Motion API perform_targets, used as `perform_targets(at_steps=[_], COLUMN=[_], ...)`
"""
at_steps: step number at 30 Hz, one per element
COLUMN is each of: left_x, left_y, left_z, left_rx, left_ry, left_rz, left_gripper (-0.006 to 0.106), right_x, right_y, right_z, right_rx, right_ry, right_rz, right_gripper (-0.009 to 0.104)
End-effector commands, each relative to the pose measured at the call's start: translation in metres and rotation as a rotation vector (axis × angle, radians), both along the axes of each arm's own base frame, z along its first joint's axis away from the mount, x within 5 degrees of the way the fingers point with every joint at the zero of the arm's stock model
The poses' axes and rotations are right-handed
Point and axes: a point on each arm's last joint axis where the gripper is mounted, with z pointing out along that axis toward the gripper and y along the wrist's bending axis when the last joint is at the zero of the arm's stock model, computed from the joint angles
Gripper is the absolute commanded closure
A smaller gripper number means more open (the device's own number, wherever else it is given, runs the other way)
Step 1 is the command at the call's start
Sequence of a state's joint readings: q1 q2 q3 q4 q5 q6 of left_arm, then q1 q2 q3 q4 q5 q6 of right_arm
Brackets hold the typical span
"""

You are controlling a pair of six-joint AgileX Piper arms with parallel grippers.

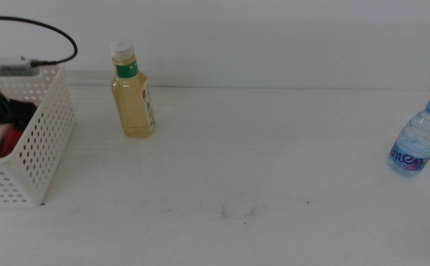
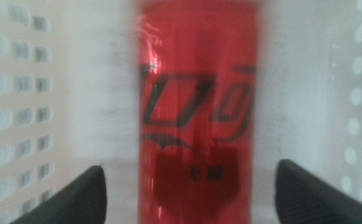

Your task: Use arms to grab the bottles and put them into the dustbin to the left of the table.

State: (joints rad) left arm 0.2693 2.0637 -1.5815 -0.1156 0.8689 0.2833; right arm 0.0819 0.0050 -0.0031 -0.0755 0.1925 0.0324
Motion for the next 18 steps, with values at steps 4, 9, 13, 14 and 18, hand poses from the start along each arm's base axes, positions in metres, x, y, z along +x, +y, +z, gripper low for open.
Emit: perform_targets(at_steps=[4, 9, 13, 14, 18], left_x=[-0.021, -0.073, -0.132, -0.145, -0.204], left_y=[-0.004, -0.033, -0.076, -0.088, -0.123], left_z=[0.073, 0.167, 0.207, 0.204, 0.188], left_rx=[0.043, -0.019, 0.002, 0.009, -0.01], left_ry=[-0.111, -0.334, -0.497, -0.525, -0.746], left_rz=[0.034, 0.069, 0.016, -0.003, -0.063], left_gripper=[0.007, 0.007, 0.007, 0.007, 0.007], right_x=[0.0, 0.0, 0.0, 0.0, 0.0], right_y=[0.0, 0.0, 0.0, 0.0, 0.0], right_z=[0.0, 0.0, 0.0, 0.0, 0.0], right_rx=[-0.01, -0.01, -0.01, -0.01, -0.01], right_ry=[-0.015, -0.015, -0.015, -0.015, -0.015], right_rz=[-0.002, -0.002, -0.002, -0.002, -0.002], right_gripper=[0.005, 0.005, 0.005, 0.005, 0.005])
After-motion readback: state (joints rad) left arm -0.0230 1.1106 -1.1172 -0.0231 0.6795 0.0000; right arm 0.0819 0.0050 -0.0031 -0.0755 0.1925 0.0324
